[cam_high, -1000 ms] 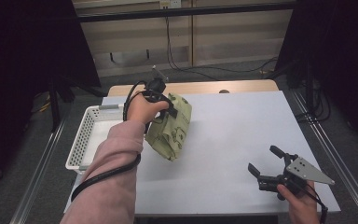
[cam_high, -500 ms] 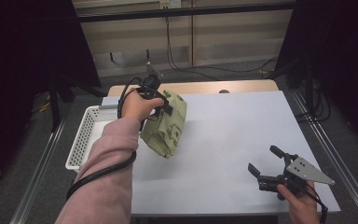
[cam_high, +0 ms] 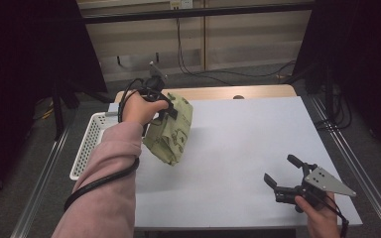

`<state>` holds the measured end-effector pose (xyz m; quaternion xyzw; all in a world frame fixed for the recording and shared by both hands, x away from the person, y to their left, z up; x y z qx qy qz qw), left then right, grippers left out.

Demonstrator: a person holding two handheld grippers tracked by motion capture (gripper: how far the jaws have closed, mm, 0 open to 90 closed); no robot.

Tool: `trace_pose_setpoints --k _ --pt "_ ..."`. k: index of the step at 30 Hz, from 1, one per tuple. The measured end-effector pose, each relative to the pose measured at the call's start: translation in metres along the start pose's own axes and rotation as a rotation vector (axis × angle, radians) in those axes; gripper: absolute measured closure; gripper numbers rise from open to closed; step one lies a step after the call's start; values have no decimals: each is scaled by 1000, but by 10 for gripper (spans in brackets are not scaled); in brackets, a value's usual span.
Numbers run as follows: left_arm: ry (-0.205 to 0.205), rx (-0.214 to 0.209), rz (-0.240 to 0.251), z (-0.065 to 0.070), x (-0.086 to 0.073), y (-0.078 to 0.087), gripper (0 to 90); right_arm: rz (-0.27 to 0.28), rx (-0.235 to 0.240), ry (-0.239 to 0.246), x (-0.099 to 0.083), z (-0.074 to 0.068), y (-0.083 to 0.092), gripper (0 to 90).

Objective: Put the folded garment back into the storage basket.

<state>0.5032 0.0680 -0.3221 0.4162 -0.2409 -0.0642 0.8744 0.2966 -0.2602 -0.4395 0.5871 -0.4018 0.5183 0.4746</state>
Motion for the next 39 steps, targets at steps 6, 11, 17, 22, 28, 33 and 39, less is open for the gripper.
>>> trace_pose_setpoints --k 6,11,17,22,28,33,39 --pt "13 13 9 0 1 6 740 14 14 -7 0 -1 -1 11" --pt "7 11 8 -3 1 10 739 6 8 -5 0 -1 -1 11" --pt "16 14 12 -6 1 17 740 8 19 27 -1 0 -1 10" --pt "34 16 17 -7 0 20 740 7 22 22 -1 -1 -1 10" --pt "28 21 20 -10 0 23 740 9 10 -7 0 -2 -1 10" --pt "33 20 26 -11 1 27 740 9 15 -4 0 -2 -1 10" --pt "29 25 25 -14 0 33 740 12 16 -2 0 -2 -1 10"
Point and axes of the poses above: each handheld gripper's, and its own axes: y roughly backward along the jaws, x roughly out of its top, z roughly to its right, the point moved 6 cm from there along -y, roughly forward along the jaws, and after that the axes turned 15 degrees about -x, right-handed, at the moved point
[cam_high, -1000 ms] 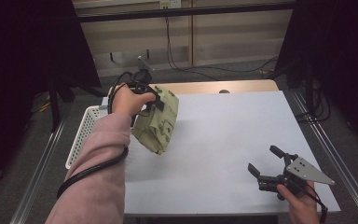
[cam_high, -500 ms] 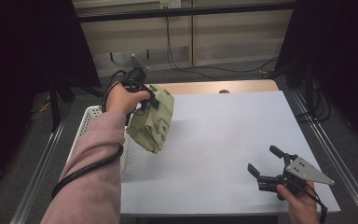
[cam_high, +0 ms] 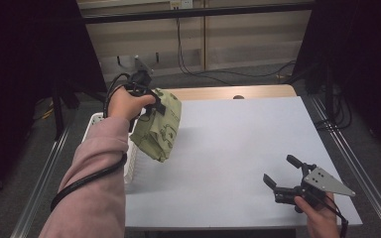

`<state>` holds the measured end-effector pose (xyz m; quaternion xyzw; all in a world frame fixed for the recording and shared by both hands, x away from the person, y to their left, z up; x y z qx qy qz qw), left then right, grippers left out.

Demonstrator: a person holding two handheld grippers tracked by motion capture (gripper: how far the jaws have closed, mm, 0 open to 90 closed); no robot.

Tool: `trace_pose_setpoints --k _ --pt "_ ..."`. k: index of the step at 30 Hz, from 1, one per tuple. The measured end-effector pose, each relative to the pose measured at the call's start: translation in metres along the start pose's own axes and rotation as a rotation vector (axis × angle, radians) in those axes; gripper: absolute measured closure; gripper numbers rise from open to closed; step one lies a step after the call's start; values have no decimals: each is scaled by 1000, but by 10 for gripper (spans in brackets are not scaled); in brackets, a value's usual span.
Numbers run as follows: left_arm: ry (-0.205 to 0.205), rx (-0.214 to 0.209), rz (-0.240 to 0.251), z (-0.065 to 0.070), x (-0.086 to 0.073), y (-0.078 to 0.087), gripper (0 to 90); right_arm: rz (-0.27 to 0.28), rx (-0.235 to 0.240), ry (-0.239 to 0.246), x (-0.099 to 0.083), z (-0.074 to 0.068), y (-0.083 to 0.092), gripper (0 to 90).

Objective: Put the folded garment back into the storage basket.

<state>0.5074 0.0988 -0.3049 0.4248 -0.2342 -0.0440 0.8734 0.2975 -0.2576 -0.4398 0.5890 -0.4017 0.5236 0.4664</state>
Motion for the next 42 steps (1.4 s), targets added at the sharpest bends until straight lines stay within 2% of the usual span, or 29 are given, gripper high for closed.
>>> trace_pose_setpoints --k 1,2,3,9,10,20,27,28,30,38,39,41,42 --pt "20 0 5 0 0 0 740 0 1 -1 0 0 0 10" --pt "6 3 -1 -1 0 2 740 1 1 0 0 0 0 10" --pt "19 2 9 -1 0 2 740 1 1 0 0 0 0 10" --pt "13 8 5 -7 -1 9 739 1 0 0 0 0 0 10" --pt "26 8 15 -7 -1 9 739 1 0 1 0 0 0 10" --pt "31 21 13 -16 -3 20 739 1 0 0 0 0 0 11" --pt "38 36 32 -23 -4 26 739 -3 1 -2 0 0 0 11" --pt "-11 35 -31 -27 -6 31 739 -2 1 0 0 0 0 11" --pt "2 38 -22 -29 -7 33 738 -2 2 0 0 0 0 11" --pt "8 45 -9 -34 -7 40 738 -2 1 1 0 0 0 11" --pt "57 56 51 -32 -5 38 738 -2 0 1 0 0 0 11" --pt "49 53 46 -34 -5 39 738 -3 0 0 0 0 0 11" --pt "60 62 56 -35 -5 39 739 -1 0 0 0 0 0 11"
Point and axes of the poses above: each handheld gripper's, and its own axes: y roughly backward along the jaws, x roughly out of its top, z roughly to its right, the point moved 6 cm from there along -y, roughly forward along the jaws, and after that the axes turned 15 degrees about -x, right-handed, at the moved point
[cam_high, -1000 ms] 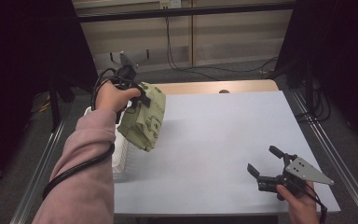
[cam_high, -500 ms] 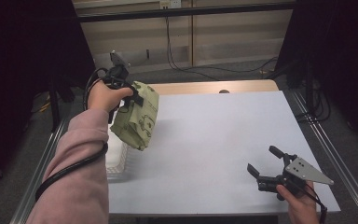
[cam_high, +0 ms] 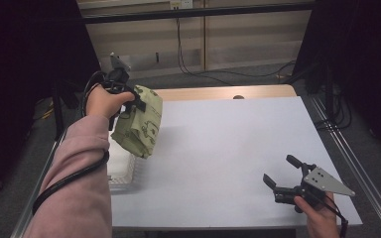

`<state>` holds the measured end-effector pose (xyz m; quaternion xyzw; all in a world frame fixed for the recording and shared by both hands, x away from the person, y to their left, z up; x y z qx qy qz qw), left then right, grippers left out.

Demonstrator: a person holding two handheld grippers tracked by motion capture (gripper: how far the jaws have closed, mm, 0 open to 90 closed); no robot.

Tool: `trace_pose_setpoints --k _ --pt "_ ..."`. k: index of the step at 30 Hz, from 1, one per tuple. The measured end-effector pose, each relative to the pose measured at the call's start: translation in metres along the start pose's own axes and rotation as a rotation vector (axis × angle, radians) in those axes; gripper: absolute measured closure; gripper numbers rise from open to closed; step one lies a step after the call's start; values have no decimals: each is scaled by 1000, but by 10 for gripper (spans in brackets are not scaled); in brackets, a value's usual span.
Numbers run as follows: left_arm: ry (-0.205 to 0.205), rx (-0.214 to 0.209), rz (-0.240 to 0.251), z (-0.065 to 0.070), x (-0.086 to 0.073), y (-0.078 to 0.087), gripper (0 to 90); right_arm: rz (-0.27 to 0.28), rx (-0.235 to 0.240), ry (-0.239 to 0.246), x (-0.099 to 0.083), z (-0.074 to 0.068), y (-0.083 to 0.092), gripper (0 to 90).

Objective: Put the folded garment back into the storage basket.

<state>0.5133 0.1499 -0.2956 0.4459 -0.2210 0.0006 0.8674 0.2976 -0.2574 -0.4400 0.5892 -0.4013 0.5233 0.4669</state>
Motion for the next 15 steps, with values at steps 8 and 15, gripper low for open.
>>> trace_pose_setpoints --k 8,15 --pt "0 5 11 -7 0 8 738 -2 0 -2 0 0 0 11" --pt "14 29 19 -15 -2 15 738 1 -1 1 0 0 0 11"
Point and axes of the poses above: each handheld gripper's, and its own axes: y roughly backward along the jaws, x roughly out of its top, z roughly to its right, the point moved 6 cm from there along -y, roughly forward along the jaws, and after that the axes turned 15 degrees about -x, right-handed, at the moved point
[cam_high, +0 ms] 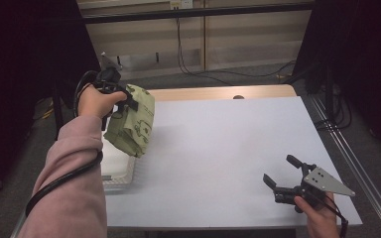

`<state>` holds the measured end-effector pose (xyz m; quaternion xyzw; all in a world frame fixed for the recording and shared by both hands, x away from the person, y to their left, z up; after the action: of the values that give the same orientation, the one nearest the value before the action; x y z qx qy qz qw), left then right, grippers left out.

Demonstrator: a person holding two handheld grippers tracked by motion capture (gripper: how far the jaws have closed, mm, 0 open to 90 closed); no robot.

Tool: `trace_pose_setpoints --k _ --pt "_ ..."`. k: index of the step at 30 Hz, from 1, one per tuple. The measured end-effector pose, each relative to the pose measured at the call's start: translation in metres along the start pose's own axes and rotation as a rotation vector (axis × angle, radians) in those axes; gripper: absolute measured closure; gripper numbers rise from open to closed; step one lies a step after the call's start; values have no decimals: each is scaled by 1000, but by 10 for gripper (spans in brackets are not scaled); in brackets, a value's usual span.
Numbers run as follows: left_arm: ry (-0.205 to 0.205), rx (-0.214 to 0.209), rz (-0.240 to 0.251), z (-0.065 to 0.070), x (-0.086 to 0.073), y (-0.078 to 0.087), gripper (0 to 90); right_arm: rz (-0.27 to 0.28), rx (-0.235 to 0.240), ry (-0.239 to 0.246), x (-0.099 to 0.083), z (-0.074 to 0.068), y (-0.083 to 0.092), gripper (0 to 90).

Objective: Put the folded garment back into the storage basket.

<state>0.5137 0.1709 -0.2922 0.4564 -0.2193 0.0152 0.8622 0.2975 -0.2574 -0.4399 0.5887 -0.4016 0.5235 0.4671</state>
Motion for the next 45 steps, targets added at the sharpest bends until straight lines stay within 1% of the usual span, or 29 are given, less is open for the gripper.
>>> trace_pose_setpoints --k 6,7,8,9,12,13,15,16,17,19,20,21,22,24,25,26,27,28,29,31,32,36,37,38,39,40,41,43,45 --pt "6 0 -2 -7 -3 4 738 0 2 1 0 0 0 11" --pt "-10 2 -18 -8 -4 5 738 0 1 1 0 0 0 11" --pt "4 4 3 -8 -3 5 738 0 0 0 0 0 0 11" --pt "9 2 7 -9 -4 5 738 0 2 1 0 0 0 11" --pt "15 14 9 -12 -5 6 738 0 2 1 0 0 0 11" --pt "2 9 -2 -13 -5 7 738 0 2 1 0 0 0 11" --pt "19 10 0 -14 -6 7 738 0 2 1 0 0 0 11" --pt "8 18 -7 -16 -7 9 738 0 2 0 0 0 0 11" --pt "20 17 5 -16 -7 8 738 1 2 0 0 0 0 11" --pt "24 20 8 -17 -7 9 738 0 2 1 0 0 0 11" --pt "11 19 -8 -18 -8 11 738 0 2 1 0 0 0 11" --pt "20 13 -1 -18 -7 10 738 0 2 1 0 0 0 11" --pt "23 24 5 -18 -8 11 738 1 2 1 0 0 0 11" --pt "-11 17 -8 -21 -8 12 738 2 2 2 0 0 0 11" --pt "21 18 13 -20 -8 11 738 1 2 2 0 0 0 11" --pt "7 18 4 -22 -8 12 738 1 3 1 0 0 0 11" --pt "24 23 10 -22 -9 12 738 1 3 1 0 0 0 11" --pt "15 23 0 -23 -10 12 738 1 3 2 0 0 0 11" --pt "25 26 8 -23 -9 13 738 1 4 2 0 0 0 11" --pt "16 34 -13 -26 -11 15 738 1 3 1 0 0 0 11" --pt "33 34 7 -26 -11 15 738 1 4 1 0 0 0 11" --pt "41 40 15 -29 -11 17 738 0 4 2 0 0 0 11" --pt "14 38 -22 -32 -13 19 738 0 4 2 0 0 0 11" --pt "36 33 15 -31 -12 18 738 1 4 2 0 0 0 11" --pt "45 44 16 -32 -13 18 738 0 2 3 0 0 0 11" --pt "25 36 -7 -34 -14 19 738 1 5 2 0 -1 0 11" --pt "22 36 6 -34 -14 18 738 0 2 3 0 -1 0 11" --pt "47 41 15 -34 -14 18 738 0 2 3 0 -1 0 11" --pt "46 39 0 -36 -15 20 738 -1 3 2 0 -1 0 11"
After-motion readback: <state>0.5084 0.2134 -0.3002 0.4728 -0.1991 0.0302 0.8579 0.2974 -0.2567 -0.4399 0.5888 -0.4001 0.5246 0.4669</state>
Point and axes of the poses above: each handheld gripper's, and its own axes: y roughly backward along the jaws, x roughly out of its top, z roughly to its right, the point moved 6 cm from there along -y, roughly forward along the jaws, and after that the axes turned 15 degrees about -x, right-handed, at the moved point
